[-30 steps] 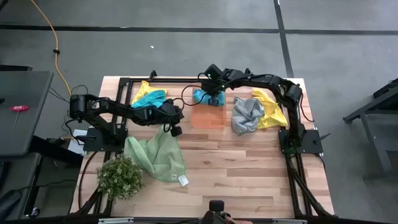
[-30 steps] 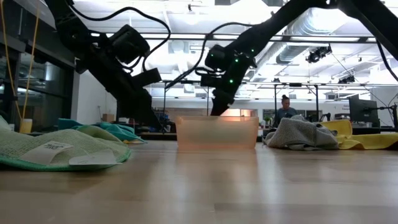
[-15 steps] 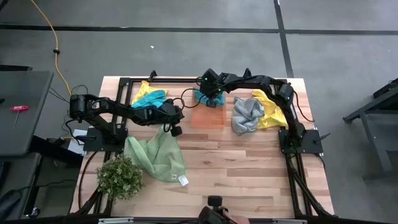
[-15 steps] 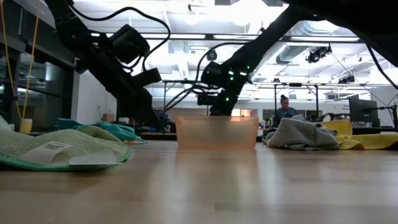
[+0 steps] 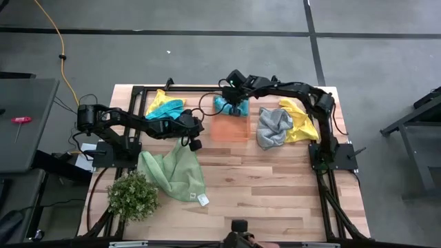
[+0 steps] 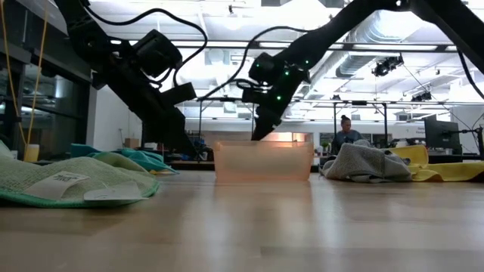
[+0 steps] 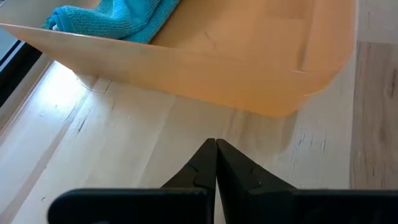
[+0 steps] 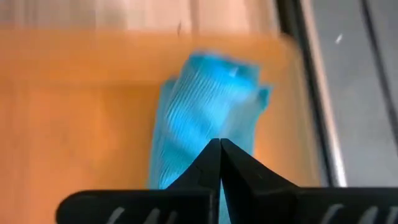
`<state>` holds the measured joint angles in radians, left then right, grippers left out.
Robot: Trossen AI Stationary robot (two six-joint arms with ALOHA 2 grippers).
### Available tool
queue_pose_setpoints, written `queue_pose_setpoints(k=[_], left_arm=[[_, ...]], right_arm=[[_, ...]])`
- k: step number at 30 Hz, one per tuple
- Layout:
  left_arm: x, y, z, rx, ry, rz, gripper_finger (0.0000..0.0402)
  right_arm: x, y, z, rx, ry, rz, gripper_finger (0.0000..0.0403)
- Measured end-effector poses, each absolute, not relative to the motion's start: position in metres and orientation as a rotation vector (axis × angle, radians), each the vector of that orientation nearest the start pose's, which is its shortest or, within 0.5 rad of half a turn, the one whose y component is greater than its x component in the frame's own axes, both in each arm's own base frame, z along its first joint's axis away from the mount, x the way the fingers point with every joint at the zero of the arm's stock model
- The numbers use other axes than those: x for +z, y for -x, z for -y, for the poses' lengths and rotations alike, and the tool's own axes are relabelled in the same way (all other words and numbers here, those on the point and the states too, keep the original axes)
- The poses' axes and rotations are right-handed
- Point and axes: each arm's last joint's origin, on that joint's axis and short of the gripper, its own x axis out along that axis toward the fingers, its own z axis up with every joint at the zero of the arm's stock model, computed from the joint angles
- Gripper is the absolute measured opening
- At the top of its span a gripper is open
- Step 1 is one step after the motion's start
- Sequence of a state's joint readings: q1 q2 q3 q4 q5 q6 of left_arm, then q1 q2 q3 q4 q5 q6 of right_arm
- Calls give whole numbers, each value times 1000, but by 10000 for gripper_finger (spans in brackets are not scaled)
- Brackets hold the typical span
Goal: Fold microfiber towels
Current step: Put the bottom folded blue microfiber cloth into the orange bin
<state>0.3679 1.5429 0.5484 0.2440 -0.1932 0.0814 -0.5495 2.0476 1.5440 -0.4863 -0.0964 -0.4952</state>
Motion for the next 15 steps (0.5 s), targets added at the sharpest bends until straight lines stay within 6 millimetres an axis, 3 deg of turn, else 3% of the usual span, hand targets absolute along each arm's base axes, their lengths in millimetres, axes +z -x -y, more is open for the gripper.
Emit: queue_pose_setpoints(k=[12, 15], left_arm=[[130, -248, -101, 507, -7, -764, 0], [132, -249, -102, 514, 5, -746, 0]], right_arm=[[150, -360, 216, -132, 30, -1086, 0], [147, -358, 215, -123, 30, -1086, 0]])
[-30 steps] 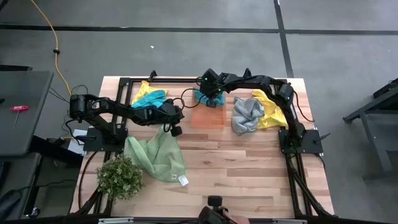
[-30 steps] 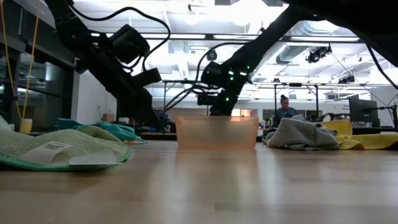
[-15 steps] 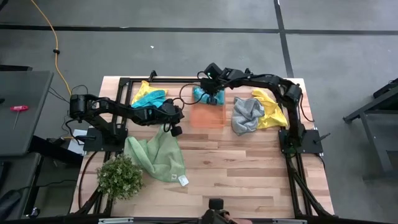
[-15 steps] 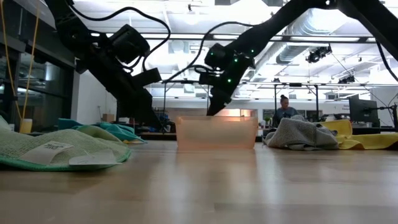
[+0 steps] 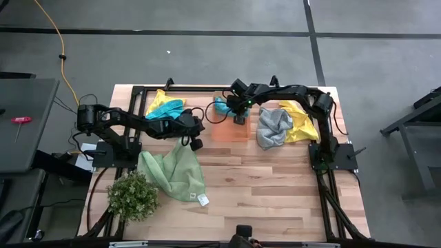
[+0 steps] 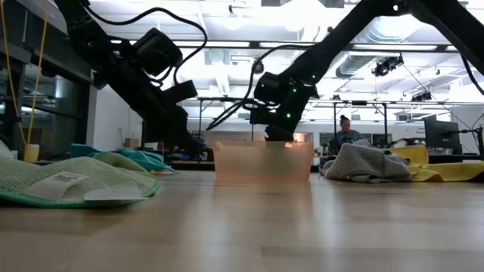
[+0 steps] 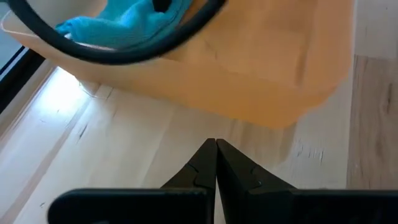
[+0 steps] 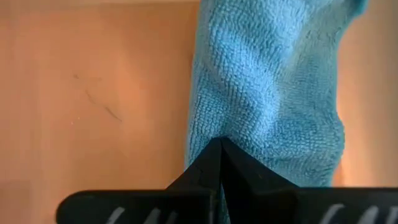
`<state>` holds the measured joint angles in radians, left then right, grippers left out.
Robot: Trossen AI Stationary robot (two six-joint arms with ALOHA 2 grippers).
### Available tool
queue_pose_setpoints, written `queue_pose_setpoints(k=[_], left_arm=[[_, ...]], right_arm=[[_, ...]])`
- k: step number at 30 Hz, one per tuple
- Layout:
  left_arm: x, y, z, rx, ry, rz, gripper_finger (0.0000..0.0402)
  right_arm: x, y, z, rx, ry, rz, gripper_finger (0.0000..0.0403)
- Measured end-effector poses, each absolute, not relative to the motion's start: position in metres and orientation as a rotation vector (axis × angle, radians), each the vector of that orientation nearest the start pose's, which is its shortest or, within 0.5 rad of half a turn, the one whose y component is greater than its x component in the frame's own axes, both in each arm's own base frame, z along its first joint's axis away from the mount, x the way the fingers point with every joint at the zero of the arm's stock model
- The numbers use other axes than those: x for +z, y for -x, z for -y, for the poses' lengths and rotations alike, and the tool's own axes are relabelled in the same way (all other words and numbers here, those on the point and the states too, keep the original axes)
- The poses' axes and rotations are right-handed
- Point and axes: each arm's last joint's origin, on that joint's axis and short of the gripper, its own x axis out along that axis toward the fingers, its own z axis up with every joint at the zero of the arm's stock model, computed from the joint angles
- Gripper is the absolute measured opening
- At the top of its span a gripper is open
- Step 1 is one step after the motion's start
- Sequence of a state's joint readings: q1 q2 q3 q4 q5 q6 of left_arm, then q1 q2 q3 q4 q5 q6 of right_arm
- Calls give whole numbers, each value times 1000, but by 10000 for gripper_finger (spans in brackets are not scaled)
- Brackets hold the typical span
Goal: Fold microfiber towels
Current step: Put the bottom folded blue microfiber cloth into the orange bin, then fold the green microfiber cloth
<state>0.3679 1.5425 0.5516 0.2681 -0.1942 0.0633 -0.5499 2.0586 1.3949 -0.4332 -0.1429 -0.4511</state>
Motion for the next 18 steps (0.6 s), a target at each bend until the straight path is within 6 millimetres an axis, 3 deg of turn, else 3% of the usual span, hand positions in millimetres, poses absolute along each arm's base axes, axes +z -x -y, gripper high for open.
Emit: queue_pose_setpoints(k=[3, 11, 13, 18], left_arm=[[137, -252, -103, 514, 4, -736, 0], [171, -251, -99, 477, -72, -783, 0], [183, -247, -95, 465, -78, -816, 0], [205, -229, -82, 442, -34, -873, 6]], right_arm=[[162, -358, 214, -133, 47, -1053, 0], [236, -341, 200, -88, 59, -815, 0], [243, -331, 188, -57, 58, -747, 0], [232, -295, 149, -63, 18, -593, 0]])
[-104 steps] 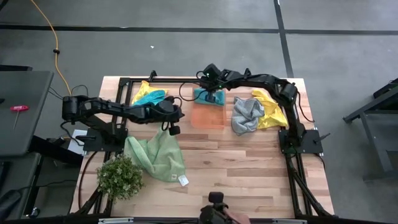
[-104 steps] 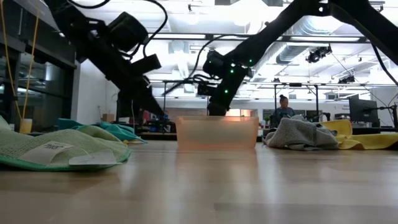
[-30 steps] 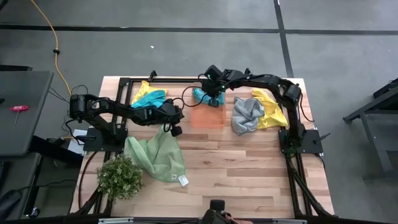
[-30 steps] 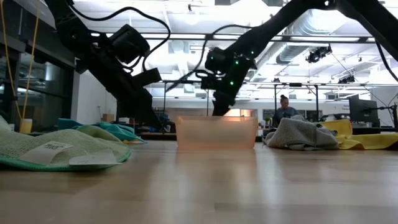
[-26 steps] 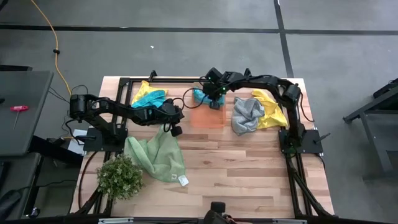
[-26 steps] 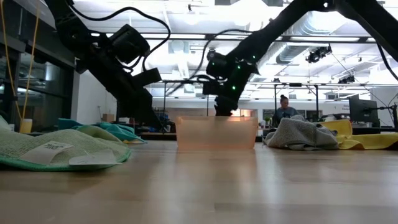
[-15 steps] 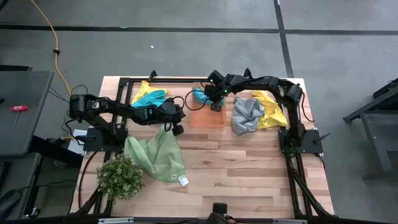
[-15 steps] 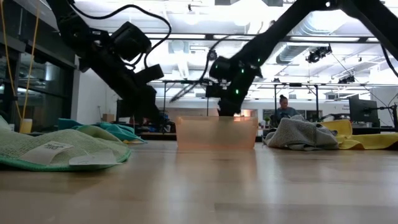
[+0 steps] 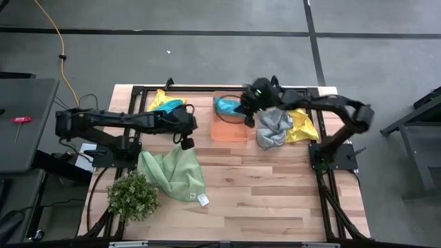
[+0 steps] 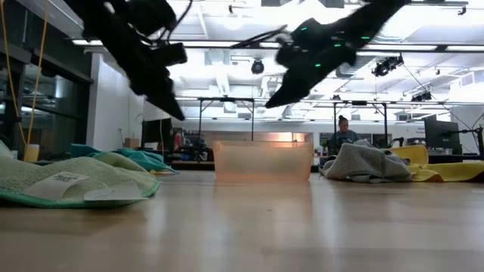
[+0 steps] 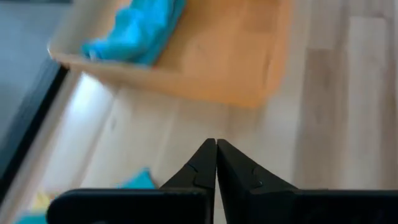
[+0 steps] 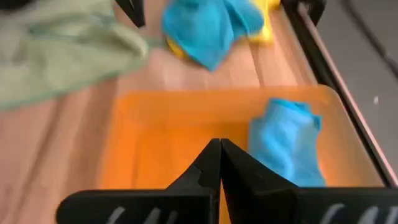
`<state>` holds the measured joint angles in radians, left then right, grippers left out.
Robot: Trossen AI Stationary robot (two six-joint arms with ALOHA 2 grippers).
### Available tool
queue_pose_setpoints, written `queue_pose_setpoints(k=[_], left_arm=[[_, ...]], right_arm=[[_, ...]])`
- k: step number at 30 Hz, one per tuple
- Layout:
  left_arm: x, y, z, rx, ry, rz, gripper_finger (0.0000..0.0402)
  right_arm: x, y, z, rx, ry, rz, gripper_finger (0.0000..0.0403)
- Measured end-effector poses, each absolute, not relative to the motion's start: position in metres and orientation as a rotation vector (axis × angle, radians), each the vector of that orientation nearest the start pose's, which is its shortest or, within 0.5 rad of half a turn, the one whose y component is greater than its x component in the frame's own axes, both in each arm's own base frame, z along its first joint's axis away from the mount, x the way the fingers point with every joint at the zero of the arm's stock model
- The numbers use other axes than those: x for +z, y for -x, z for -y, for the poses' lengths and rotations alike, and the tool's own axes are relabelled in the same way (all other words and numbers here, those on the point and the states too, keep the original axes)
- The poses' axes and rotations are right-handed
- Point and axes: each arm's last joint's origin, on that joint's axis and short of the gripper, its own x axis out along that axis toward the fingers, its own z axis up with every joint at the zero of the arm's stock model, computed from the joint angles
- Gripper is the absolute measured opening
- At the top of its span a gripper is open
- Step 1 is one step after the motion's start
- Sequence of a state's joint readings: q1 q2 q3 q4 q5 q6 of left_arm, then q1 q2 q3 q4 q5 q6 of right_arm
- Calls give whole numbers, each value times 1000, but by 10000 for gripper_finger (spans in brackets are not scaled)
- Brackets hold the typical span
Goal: Fold microfiber towels
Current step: Fold the green microfiber cloth
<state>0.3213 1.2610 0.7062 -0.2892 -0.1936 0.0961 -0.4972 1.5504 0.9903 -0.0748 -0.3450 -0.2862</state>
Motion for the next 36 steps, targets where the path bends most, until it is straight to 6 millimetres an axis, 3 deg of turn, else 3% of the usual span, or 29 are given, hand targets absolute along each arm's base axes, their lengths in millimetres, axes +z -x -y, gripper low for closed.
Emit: queue_pose_setpoints(k=[7, 15, 20, 25, 32, 36], left_arm=[[202, -213, -65, 498, 111, -957, 59], [154, -201, -68, 676, 331, -1084, 148], [139, -197, -66, 757, 461, -1058, 173], [137, -202, -46, 696, 543, -1055, 176], [137, -207, -12, 652, 524, -1037, 175], [148, -215, -2, 609, 465, -996, 174]], right_arm=[[211, -253, 92, -125, -72, -437, 0], [188, -237, 56, -181, -150, -385, 0], [177, -233, 46, -254, -143, -418, 0], [176, -233, 43, -267, -109, -425, 0], [176, -232, 47, -280, -100, -424, 0], [176, -232, 47, -292, -98, -425, 0]])
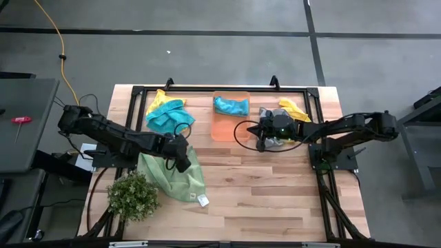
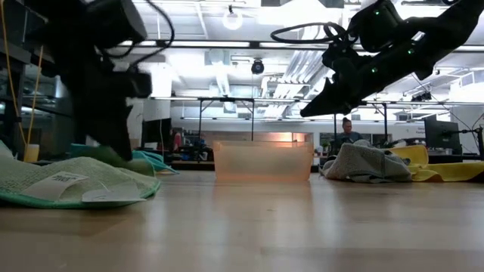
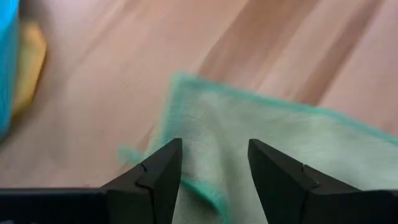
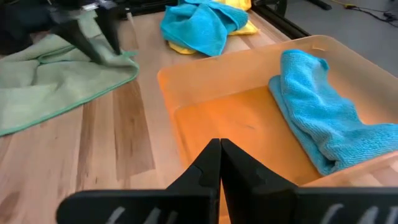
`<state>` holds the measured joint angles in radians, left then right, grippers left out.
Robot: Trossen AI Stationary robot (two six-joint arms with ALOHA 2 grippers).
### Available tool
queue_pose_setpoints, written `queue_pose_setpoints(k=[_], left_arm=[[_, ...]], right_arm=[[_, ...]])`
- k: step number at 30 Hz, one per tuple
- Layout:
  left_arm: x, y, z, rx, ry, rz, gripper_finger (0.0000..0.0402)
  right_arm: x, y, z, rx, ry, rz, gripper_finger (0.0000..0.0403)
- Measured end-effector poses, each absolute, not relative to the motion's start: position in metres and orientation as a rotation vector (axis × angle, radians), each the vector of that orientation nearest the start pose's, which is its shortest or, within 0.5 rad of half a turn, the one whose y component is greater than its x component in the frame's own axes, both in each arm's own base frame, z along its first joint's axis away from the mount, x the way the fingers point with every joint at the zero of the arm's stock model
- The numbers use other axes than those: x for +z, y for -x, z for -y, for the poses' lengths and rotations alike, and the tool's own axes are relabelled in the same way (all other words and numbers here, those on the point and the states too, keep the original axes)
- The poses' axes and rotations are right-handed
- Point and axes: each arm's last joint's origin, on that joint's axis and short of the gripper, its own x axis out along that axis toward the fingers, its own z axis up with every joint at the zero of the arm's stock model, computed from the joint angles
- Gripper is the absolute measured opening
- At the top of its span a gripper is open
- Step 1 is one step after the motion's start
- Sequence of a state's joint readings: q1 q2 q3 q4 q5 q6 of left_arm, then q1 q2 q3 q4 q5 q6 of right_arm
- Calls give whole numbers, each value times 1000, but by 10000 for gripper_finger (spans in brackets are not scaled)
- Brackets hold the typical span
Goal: Fold microfiber towels
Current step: Fold the green microfiber cloth
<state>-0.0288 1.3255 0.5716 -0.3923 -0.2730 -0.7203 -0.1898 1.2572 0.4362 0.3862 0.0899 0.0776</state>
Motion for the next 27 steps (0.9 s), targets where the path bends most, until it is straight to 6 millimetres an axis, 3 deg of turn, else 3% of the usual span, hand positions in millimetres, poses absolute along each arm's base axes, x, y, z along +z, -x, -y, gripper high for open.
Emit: queue_pose_setpoints(k=[5, 11, 20, 27], left_arm=[[166, -221, -3, 574, 320, -977, 174], [182, -214, -23, 750, 223, -942, 174], [165, -193, -60, 822, 476, -1009, 174], [150, -177, -64, 931, 590, -1069, 174]], right_arm=[[175, -232, 48, -304, -88, -426, 0], [175, -232, 48, -304, -88, -426, 0], [175, -232, 48, -304, -88, -426, 0], [175, -232, 48, -304, -88, -426, 0]])
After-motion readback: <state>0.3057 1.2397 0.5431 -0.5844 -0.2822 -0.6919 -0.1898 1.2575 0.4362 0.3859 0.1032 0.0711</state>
